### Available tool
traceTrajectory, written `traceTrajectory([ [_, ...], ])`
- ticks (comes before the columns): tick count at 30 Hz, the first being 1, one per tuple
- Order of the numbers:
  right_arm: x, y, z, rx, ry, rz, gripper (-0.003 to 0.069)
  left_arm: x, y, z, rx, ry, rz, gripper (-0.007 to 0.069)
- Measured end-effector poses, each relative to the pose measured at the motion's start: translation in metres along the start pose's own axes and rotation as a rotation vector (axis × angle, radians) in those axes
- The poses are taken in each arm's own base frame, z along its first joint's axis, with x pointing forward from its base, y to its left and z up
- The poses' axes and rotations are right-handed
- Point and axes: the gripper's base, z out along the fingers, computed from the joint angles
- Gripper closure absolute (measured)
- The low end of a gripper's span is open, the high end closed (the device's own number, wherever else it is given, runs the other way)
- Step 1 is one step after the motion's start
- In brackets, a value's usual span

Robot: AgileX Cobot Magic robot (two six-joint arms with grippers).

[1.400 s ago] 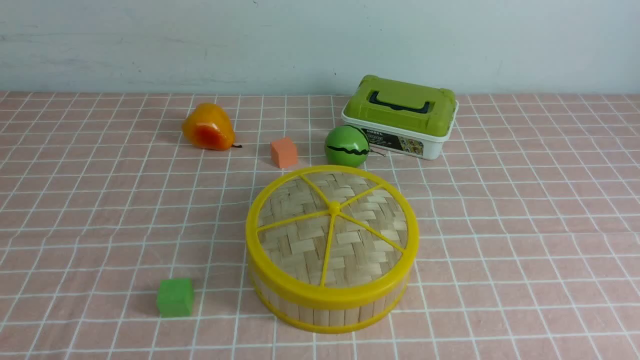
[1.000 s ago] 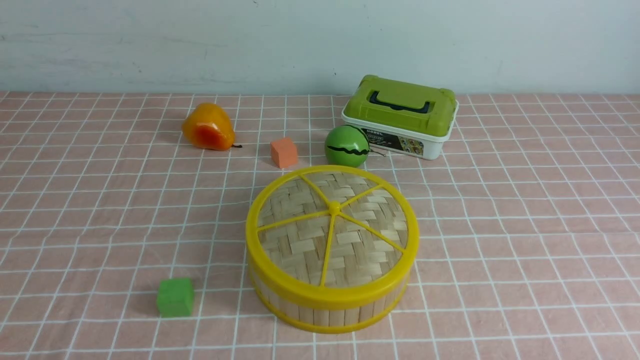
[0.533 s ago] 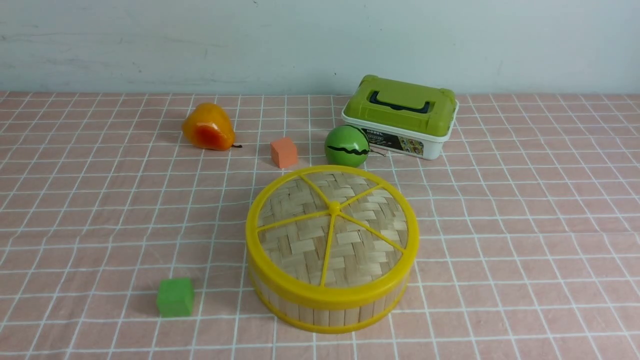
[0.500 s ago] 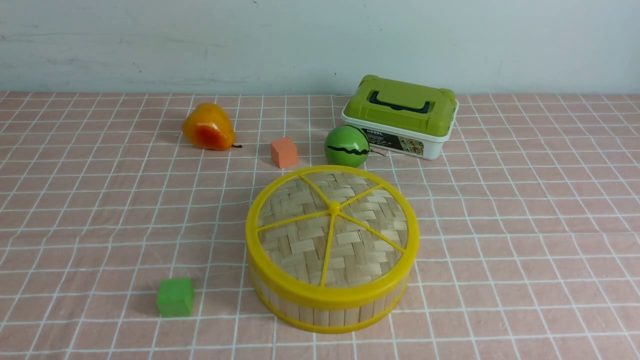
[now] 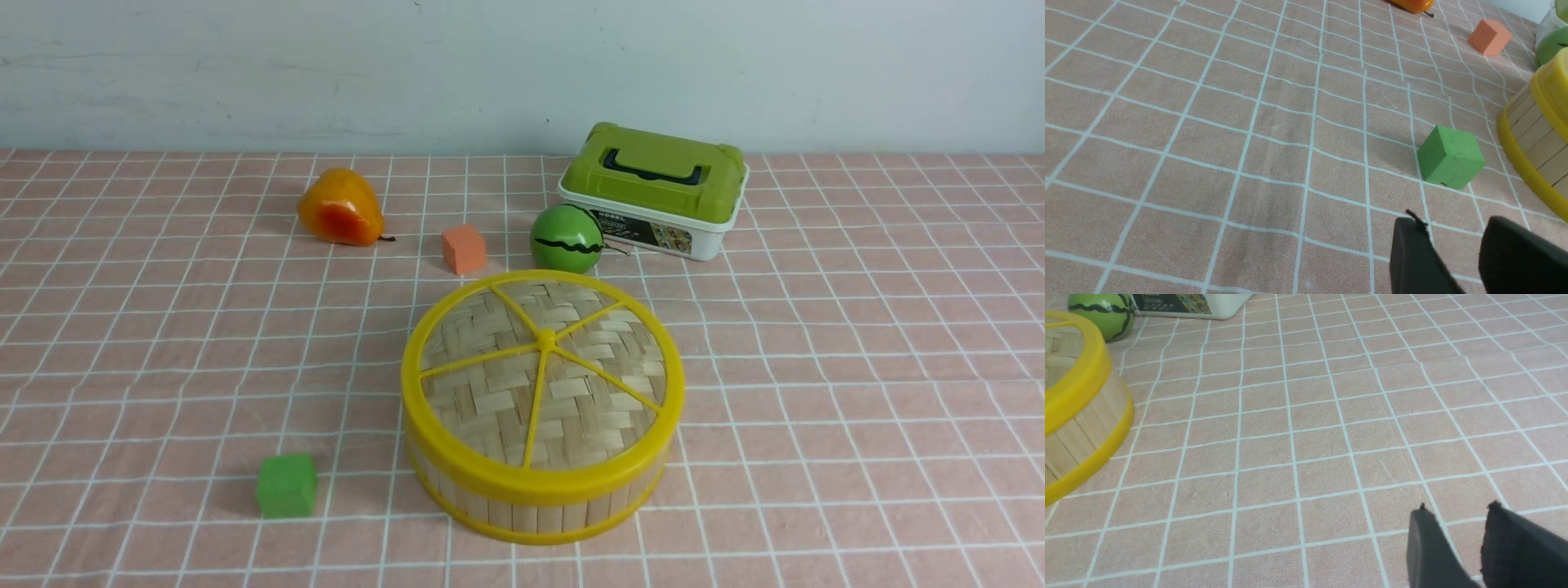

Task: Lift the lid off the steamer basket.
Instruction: Use the right arm to lift the lid of the steamer

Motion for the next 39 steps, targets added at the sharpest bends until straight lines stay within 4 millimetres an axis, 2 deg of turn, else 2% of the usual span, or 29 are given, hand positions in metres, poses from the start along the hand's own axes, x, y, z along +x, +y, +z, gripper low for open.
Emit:
traceTrajectory([
  [2, 0.000, 0.000, 0.000, -0.002, 0.000, 0.005, 0.0472, 0.000, 0.000, 0.000, 0.000, 0.000, 0.000, 0.0386],
  [4, 0.000, 0.002, 0.000, -0.021, -0.002, 0.082, 0.0468, 0.000, 0.000, 0.000, 0.000, 0.000, 0.000, 0.0386],
  [5, -0.001, 0.004, 0.000, -0.043, -0.002, 0.174, 0.0467, 0.000, 0.000, 0.000, 0.000, 0.000, 0.001, 0.0386],
  [8, -0.001, 0.013, 0.000, -0.149, 0.026, 0.635, 0.0463, 0.000, 0.000, 0.000, 0.000, 0.000, 0.001, 0.0386],
  [11, -0.002, 0.020, -0.001, -0.230, 0.077, 1.016, 0.0458, 0.000, 0.000, 0.000, 0.000, 0.000, 0.001, 0.0386],
  [14, -0.003, 0.022, -0.002, -0.253, 0.086, 1.109, 0.0455, 0.000, 0.000, 0.000, 0.000, 0.000, 0.001, 0.0386],
  [16, -0.004, 0.022, -0.002, -0.252, 0.077, 1.084, 0.0452, 0.000, 0.000, 0.000, 0.000, 0.000, 0.001, 0.0386],
  [23, -0.002, 0.020, -0.001, -0.228, 0.045, 0.804, 0.0445, 0.000, 0.000, 0.000, 0.000, 0.000, 0.001, 0.0386],
  [25, -0.008, 0.021, -0.004, -0.240, 0.020, 0.747, 0.0445, 0.000, 0.000, 0.000, 0.000, 0.000, 0.001, 0.0386],
  [28, -0.038, 0.025, -0.016, -0.278, -0.076, 0.623, 0.0480, 0.000, 0.000, 0.000, 0.000, 0.000, 0.001, 0.0386],
  [30, -0.070, 0.032, -0.026, -0.289, -0.115, 0.475, 0.0550, 0.000, 0.000, 0.000, -0.001, 0.000, 0.003, 0.0386],
  [32, -0.104, 0.041, -0.032, -0.286, -0.080, 0.280, 0.0632, 0.000, 0.000, 0.000, -0.001, -0.002, 0.003, 0.0386],
  [33, -0.110, 0.042, -0.032, -0.285, -0.063, 0.227, 0.0648, 0.000, 0.000, 0.000, -0.001, -0.002, 0.003, 0.0386],
  [34, -0.135, 0.051, -0.030, -0.293, 0.029, 0.069, 0.0670, 0.000, 0.000, 0.000, 0.000, -0.003, 0.003, 0.0386],
  [35, -0.148, 0.056, -0.026, -0.307, 0.101, -0.021, 0.0677, 0.000, 0.000, 0.000, 0.000, -0.003, 0.003, 0.0386],
  [39, -0.191, 0.072, -0.001, -0.403, 0.377, -0.271, 0.0680, 0.000, 0.000, 0.000, 0.000, -0.003, 0.003, 0.0386],
])
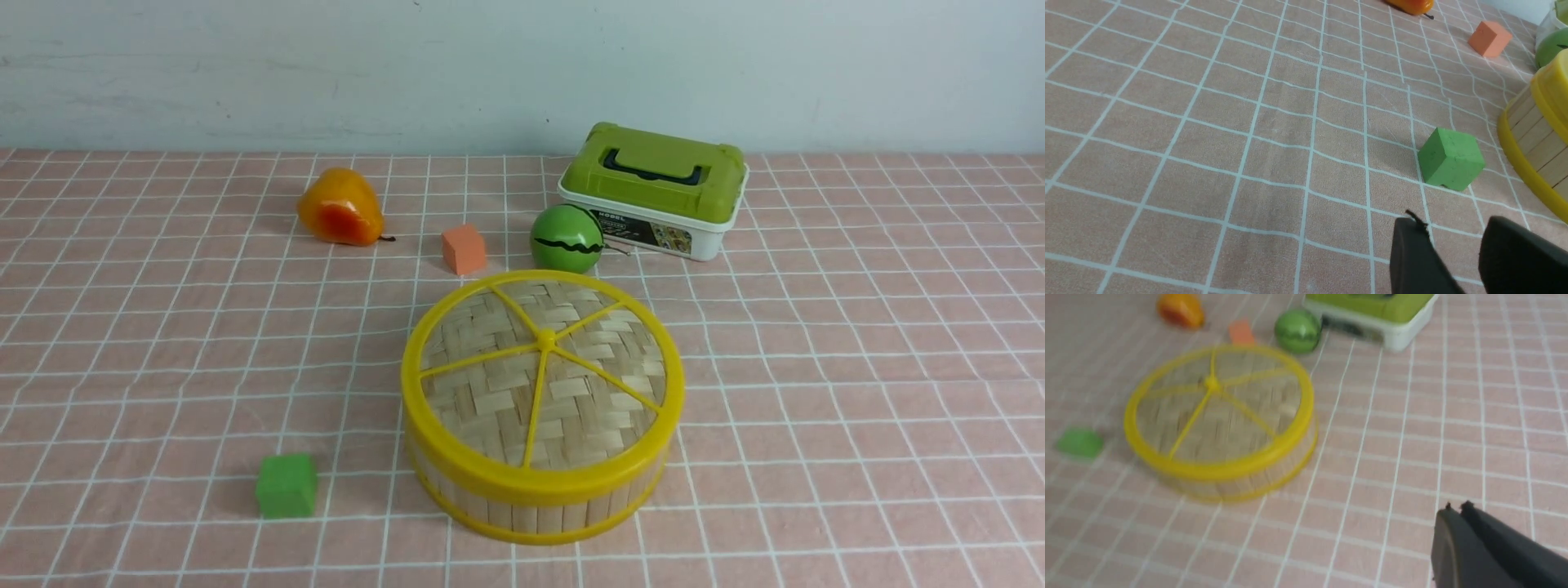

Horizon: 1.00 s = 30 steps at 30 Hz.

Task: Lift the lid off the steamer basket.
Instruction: Use the right arm to lift the lid of the steamer

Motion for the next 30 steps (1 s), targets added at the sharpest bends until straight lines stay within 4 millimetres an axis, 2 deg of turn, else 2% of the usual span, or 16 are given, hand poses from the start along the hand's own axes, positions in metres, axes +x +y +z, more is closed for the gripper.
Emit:
traceTrajectory([
  [5, -0.048, 0.000, 0.029, -0.167, 0.236, -0.119, 0.0678, 0.000, 0.000, 0.000, 0.000, 0.000, 0.000, 0.0386],
  [8, -0.076, 0.006, 0.063, -0.235, 0.333, -0.195, 0.0673, 0.000, 0.000, 0.000, 0.000, 0.000, 0.000, 0.0386],
  [11, -0.099, 0.026, 0.101, -0.250, 0.413, -0.259, 0.0666, 0.000, 0.000, 0.000, 0.000, 0.000, 0.000, 0.0386],
  [12, -0.105, 0.035, 0.122, -0.244, 0.455, -0.280, 0.0664, 0.000, 0.000, 0.000, 0.000, 0.000, 0.000, 0.0386],
  [13, -0.107, 0.039, 0.127, -0.239, 0.466, -0.282, 0.0662, 0.000, 0.000, 0.000, 0.000, 0.000, 0.000, 0.0386],
  [15, -0.119, 0.058, 0.156, -0.206, 0.497, -0.321, 0.0655, 0.000, 0.000, 0.000, 0.000, 0.000, 0.000, 0.0386],
  [17, -0.124, 0.068, 0.180, -0.183, 0.522, -0.328, 0.0645, 0.000, 0.000, 0.000, 0.000, 0.000, 0.000, 0.0386],
  [19, -0.132, 0.080, 0.211, -0.155, 0.535, -0.333, 0.0610, 0.000, 0.000, 0.000, 0.000, 0.000, 0.000, 0.0386],
  [23, -0.138, 0.089, 0.250, -0.153, 0.543, -0.309, 0.0522, 0.000, 0.000, 0.000, 0.000, 0.000, 0.000, 0.0386],
  [25, -0.140, 0.093, 0.280, -0.159, 0.548, -0.281, 0.0412, 0.000, 0.000, 0.000, 0.000, 0.000, 0.000, 0.0386],
  [30, -0.138, 0.097, 0.310, -0.171, 0.559, -0.267, 0.0251, 0.000, 0.000, 0.000, 0.000, 0.000, 0.000, 0.0386],
])
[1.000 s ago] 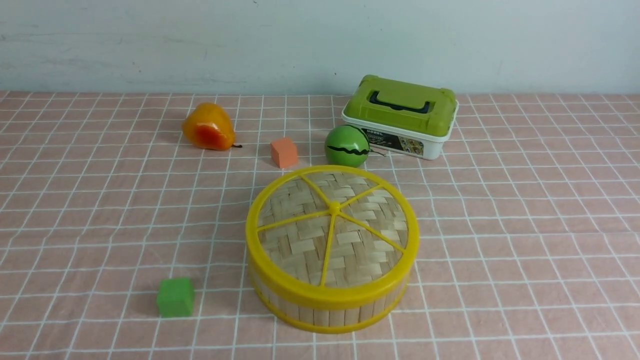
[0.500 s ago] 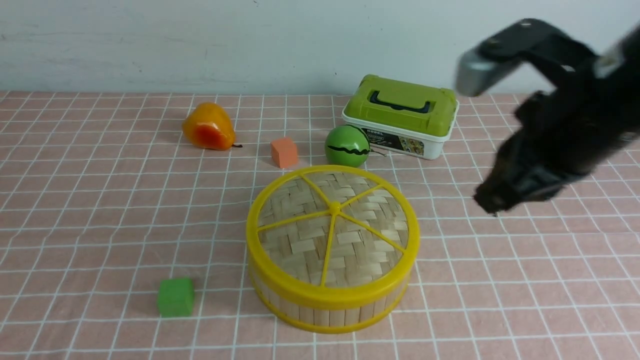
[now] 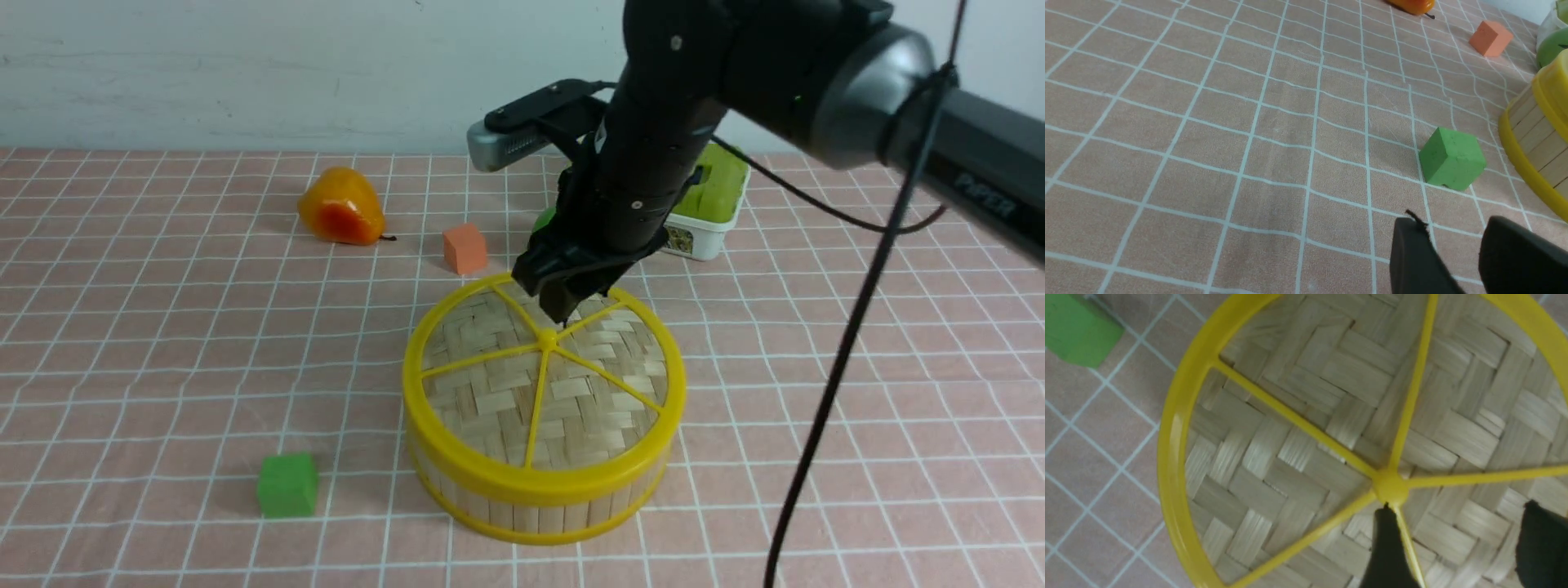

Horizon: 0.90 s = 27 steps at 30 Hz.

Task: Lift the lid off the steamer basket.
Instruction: Use the right arm to lift the lid of the steamer

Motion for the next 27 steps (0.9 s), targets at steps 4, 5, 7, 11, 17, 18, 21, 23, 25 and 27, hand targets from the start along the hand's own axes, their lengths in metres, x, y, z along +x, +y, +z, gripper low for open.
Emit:
traceTrajectory([
  [4, -0.001, -0.001, 0.014, -0.010, 0.022, 0.006, 0.0203, 0.000, 0.000, 0.000, 0.000, 0.000, 0.000, 0.0386],
  [5, 0.000, 0.000, 0.017, -0.023, 0.030, 0.011, 0.0202, 0.000, 0.000, 0.000, 0.000, 0.000, 0.000, 0.0386],
  [7, 0.000, 0.001, 0.022, -0.037, 0.036, 0.017, 0.0204, 0.000, 0.000, 0.000, 0.000, 0.000, 0.000, 0.0386],
  [11, 0.000, 0.004, 0.030, -0.040, 0.053, 0.009, 0.0242, 0.000, 0.000, 0.000, 0.000, 0.000, 0.000, 0.0386],
  [17, 0.001, 0.006, 0.038, -0.018, 0.072, -0.009, 0.0365, 0.000, 0.000, 0.000, 0.000, 0.000, 0.000, 0.0386],
  [18, 0.001, 0.005, 0.038, -0.012, 0.073, -0.011, 0.0403, 0.000, 0.000, 0.000, 0.000, 0.000, 0.000, 0.0386],
  [21, 0.001, 0.005, 0.038, -0.010, 0.072, -0.012, 0.0473, 0.000, 0.000, 0.000, 0.000, 0.000, 0.000, 0.0386],
  [23, 0.001, 0.005, 0.038, -0.011, 0.073, -0.012, 0.0545, 0.000, 0.000, 0.000, 0.000, 0.000, 0.000, 0.0386],
  [25, 0.001, 0.005, 0.038, -0.013, 0.073, -0.011, 0.0580, 0.000, 0.000, 0.000, 0.000, 0.000, 0.000, 0.0386],
  [27, 0.001, 0.005, 0.038, -0.013, 0.073, -0.011, 0.0578, 0.000, 0.000, 0.000, 0.000, 0.000, 0.000, 0.0386],
])
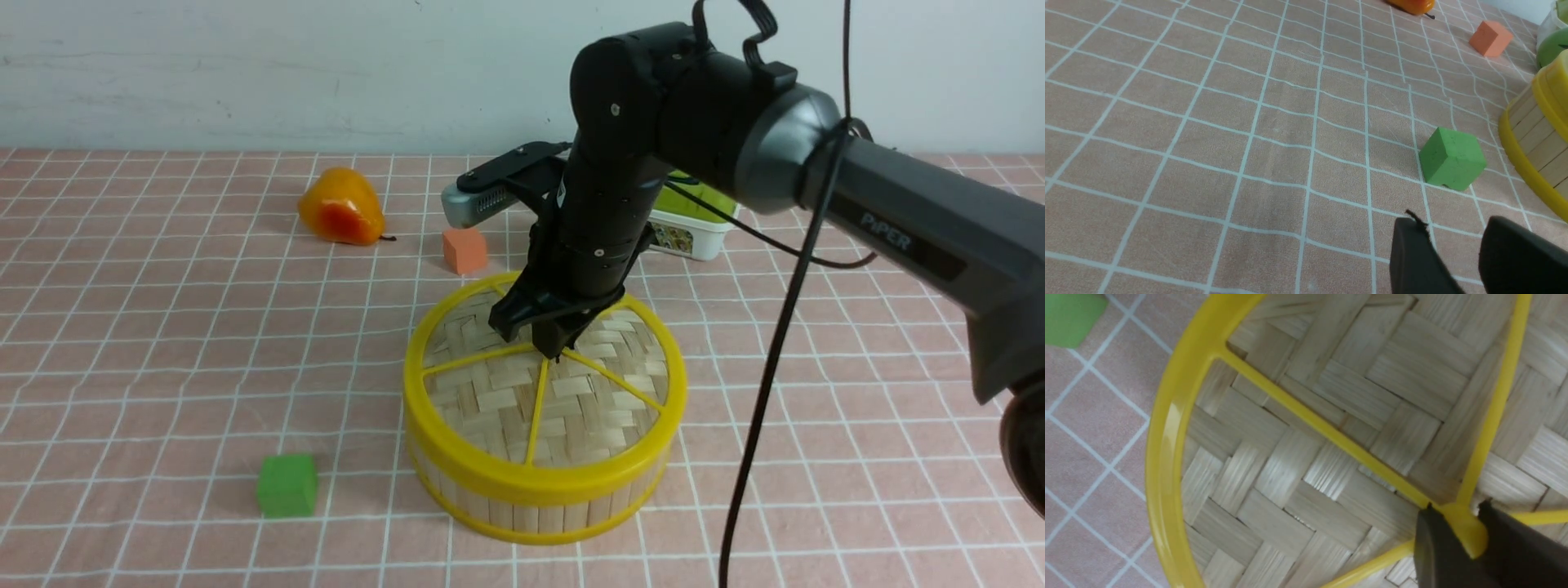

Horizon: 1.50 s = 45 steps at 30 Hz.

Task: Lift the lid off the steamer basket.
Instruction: Use the right arm to lift the lid of the steamer, then use the right arm to place the steamer lid on the table

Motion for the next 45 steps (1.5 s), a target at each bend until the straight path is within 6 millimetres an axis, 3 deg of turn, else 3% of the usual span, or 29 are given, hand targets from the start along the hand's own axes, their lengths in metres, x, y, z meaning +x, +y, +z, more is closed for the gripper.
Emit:
traceTrajectory([
  [4, 0.000, 0.001, -0.008, 0.003, -0.014, -0.005, 0.0578, 0.000, 0.000, 0.000, 0.000, 0.000, 0.000, 0.0386],
  [7, 0.000, 0.002, -0.030, 0.017, -0.057, -0.024, 0.0578, 0.000, 0.000, 0.000, 0.000, 0.000, 0.000, 0.0386],
  [10, 0.005, 0.005, -0.086, 0.056, -0.167, -0.045, 0.0578, 0.000, 0.000, 0.000, 0.000, 0.000, 0.000, 0.0386],
  [11, 0.006, 0.006, -0.094, 0.059, -0.182, -0.047, 0.0578, 0.000, 0.000, 0.000, 0.000, 0.000, 0.000, 0.0386],
  [12, 0.013, 0.006, -0.128, 0.081, -0.249, -0.050, 0.0578, 0.000, 0.000, 0.000, 0.000, 0.000, 0.000, 0.0386],
  [16, 0.034, -0.002, -0.178, 0.130, -0.335, -0.030, 0.0578, 0.000, 0.000, 0.000, 0.000, 0.000, 0.000, 0.0386],
  [19, 0.065, -0.024, -0.194, 0.184, -0.309, 0.036, 0.0578, 0.000, 0.000, 0.000, 0.000, 0.000, 0.000, 0.0386],
  [21, 0.075, -0.032, -0.193, 0.199, -0.284, 0.064, 0.0578, 0.000, 0.000, 0.000, 0.000, 0.000, 0.000, 0.0386],
  [24, 0.115, -0.064, -0.181, 0.231, -0.178, 0.179, 0.0578, 0.000, 0.000, 0.000, 0.000, 0.000, 0.000, 0.0386],
  [25, 0.117, -0.065, -0.182, 0.233, -0.176, 0.185, 0.0578, 0.000, 0.000, 0.000, 0.000, 0.000, 0.000, 0.0386],
  [29, 0.161, -0.102, -0.153, 0.248, -0.077, 0.336, 0.0578, 0.000, 0.000, 0.000, 0.000, 0.000, 0.000, 0.0386],
  [32, 0.169, -0.119, -0.136, 0.252, -0.106, 0.394, 0.0578, 0.000, 0.000, 0.000, 0.000, 0.000, 0.000, 0.0386],
  [34, 0.171, -0.135, -0.113, 0.237, -0.124, 0.450, 0.0578, 0.000, 0.000, 0.000, 0.000, 0.000, 0.000, 0.0386],
  [36, 0.171, -0.139, -0.105, 0.232, -0.120, 0.461, 0.0578, 0.000, 0.000, 0.000, 0.000, 0.000, 0.000, 0.0386],
  [38, 0.169, -0.150, -0.078, 0.214, -0.085, 0.480, 0.0578, 0.000, 0.000, 0.000, 0.000, 0.000, 0.000, 0.0386],
  [45, 0.166, -0.168, -0.027, 0.187, -0.030, 0.523, 0.0578, 0.000, 0.000, 0.000, 0.000, 0.000, 0.000, 0.0386],
])
